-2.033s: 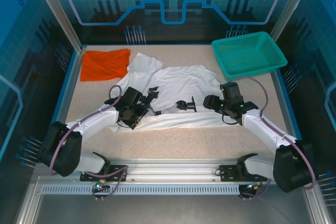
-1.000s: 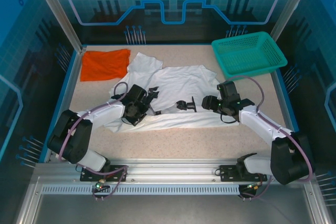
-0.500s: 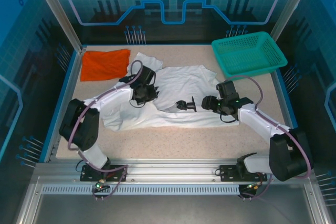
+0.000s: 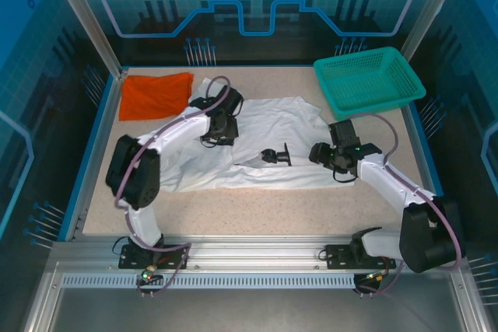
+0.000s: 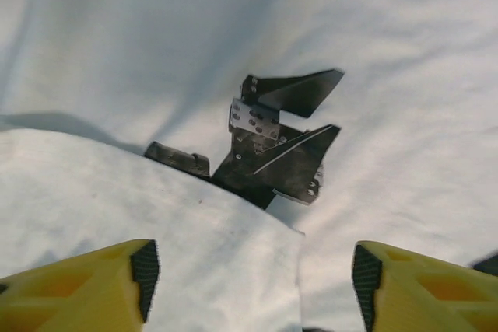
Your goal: Fold and stack the t-shirts
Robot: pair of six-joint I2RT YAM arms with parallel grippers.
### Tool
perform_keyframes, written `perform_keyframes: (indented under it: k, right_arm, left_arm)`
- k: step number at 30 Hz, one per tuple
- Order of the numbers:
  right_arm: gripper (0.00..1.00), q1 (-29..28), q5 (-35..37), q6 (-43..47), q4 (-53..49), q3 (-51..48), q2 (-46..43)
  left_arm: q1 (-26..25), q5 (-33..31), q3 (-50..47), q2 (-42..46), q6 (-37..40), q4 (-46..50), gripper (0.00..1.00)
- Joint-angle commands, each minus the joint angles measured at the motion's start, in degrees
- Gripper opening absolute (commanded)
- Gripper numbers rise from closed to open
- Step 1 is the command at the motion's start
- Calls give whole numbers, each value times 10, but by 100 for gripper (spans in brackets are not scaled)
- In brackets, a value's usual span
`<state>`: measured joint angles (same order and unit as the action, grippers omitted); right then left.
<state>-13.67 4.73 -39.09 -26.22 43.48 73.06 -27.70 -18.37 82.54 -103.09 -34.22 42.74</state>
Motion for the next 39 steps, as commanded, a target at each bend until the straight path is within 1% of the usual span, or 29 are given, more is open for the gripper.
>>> perform_keyframes:
  k: [1, 3, 4, 6, 8, 10, 13, 15, 20, 23, 27, 28, 32, 37, 39]
  right_arm:
    - [60, 32, 4, -9, -43, 7, -2]
    - [52, 43, -9, -7, -42, 2, 2]
    - [50, 46, -16, -6, -39, 0, 4]
    - [48, 46, -33, -7, -30, -5, 8]
    - [46, 44, -55, -6, -19, -8, 25]
    - [45, 39, -73, -2, -29, 5, 58]
    - [45, 24, -81, 6, -48, 21, 96]
    - [46, 11, -84, 2, -40, 16, 103]
    - [48, -19, -82, -8, -45, 6, 116]
    - [49, -34, -74, -14, -62, 3, 119]
    - [50, -53, -81, -16, -88, -1, 136]
    - [49, -62, -71, -19, -99, -1, 135]
    - [50, -83, -75, -34, -113, -24, 116]
    - [50, -110, -88, -77, -117, -84, 67]
    - [50, -115, -92, -92, -123, -103, 47]
  left_arm:
    - [-4, 53, -53, 103, -64, -17, 57]
    - [-8, 114, -113, 132, -95, -69, 48]
    - [-14, 135, -144, 142, -104, -93, 47]
    - [-22, 148, -192, 143, -115, -131, 45]
    - [-23, 147, -231, 132, -122, -151, 44]
    - [-24, 133, -268, 122, -122, -170, 42]
    - [-22, 75, -320, 126, -125, -175, 42]
    - [-20, 56, -355, 137, -128, -182, 43]
    - [-16, 29, -415, 167, -138, -163, 46]
    - [-13, 20, -450, 207, -146, -143, 47]
    - [-11, 14, -492, 275, -152, -111, 48]
    - [-10, 14, -501, 292, -153, -103, 48]
    - [-9, 29, -533, 349, -166, -83, 47]
    - [-12, 67, -577, 414, -187, -75, 47]
    - [-19, 73, -585, 433, -198, -66, 47]
